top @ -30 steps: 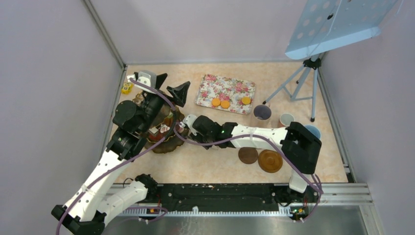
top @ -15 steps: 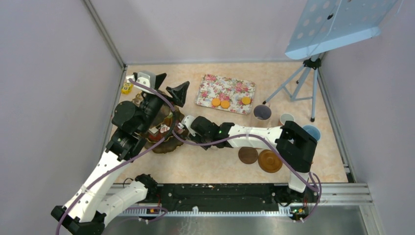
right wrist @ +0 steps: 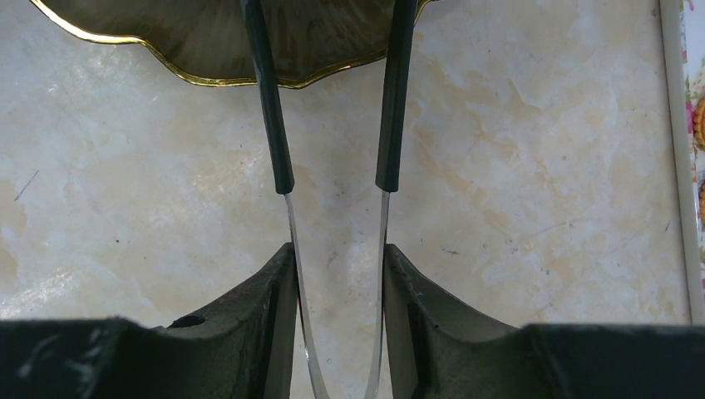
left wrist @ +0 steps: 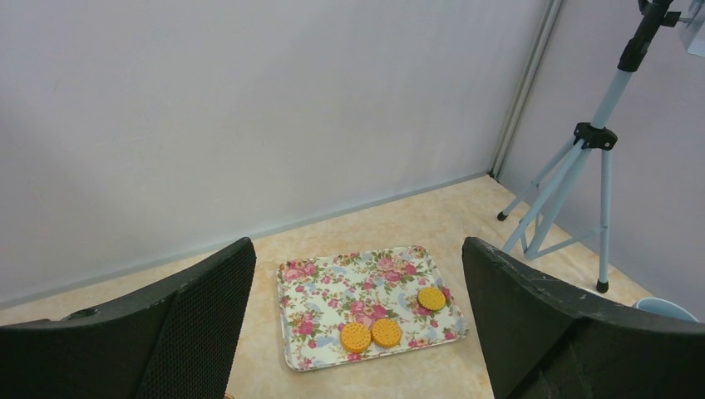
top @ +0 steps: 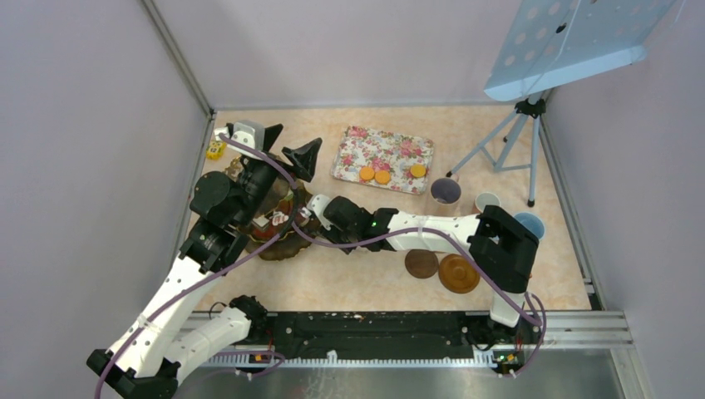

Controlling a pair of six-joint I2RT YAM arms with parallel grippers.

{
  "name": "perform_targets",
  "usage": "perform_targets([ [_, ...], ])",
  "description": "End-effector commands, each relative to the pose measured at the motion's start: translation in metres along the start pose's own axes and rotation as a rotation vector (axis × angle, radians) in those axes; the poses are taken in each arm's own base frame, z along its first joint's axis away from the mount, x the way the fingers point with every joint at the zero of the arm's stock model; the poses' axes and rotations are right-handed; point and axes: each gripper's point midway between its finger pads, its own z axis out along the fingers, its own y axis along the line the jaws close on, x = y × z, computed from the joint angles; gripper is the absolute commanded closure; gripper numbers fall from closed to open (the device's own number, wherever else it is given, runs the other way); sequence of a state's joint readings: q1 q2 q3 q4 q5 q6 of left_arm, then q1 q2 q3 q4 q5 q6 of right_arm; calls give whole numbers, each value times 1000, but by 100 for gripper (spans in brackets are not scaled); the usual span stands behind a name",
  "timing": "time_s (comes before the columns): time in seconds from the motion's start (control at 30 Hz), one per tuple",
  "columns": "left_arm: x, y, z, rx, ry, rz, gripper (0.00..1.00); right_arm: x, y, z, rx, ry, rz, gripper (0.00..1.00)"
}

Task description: Serve the afternoon tea

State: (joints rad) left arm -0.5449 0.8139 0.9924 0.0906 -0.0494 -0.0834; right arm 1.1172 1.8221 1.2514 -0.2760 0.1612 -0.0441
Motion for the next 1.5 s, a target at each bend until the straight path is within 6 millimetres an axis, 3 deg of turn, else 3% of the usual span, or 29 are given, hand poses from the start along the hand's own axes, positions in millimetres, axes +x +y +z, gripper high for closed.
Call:
perform_targets([
  [0.0,-10,-1,-1,5,-38,-1,1,-26,1,-10,8,-85,-5,63],
  [0.9,-10,-2,0,9,-37,-2,1,-20,-3,-16,25,-98,-14,53],
  [1.13,-9,-3,0,10,-35,-4,1,-25,-8,-32,39,-141,-4,54],
  [1.47,-7,-3,1,14,-30,-6,1,-6,-12,-52,42,-112,2,53],
])
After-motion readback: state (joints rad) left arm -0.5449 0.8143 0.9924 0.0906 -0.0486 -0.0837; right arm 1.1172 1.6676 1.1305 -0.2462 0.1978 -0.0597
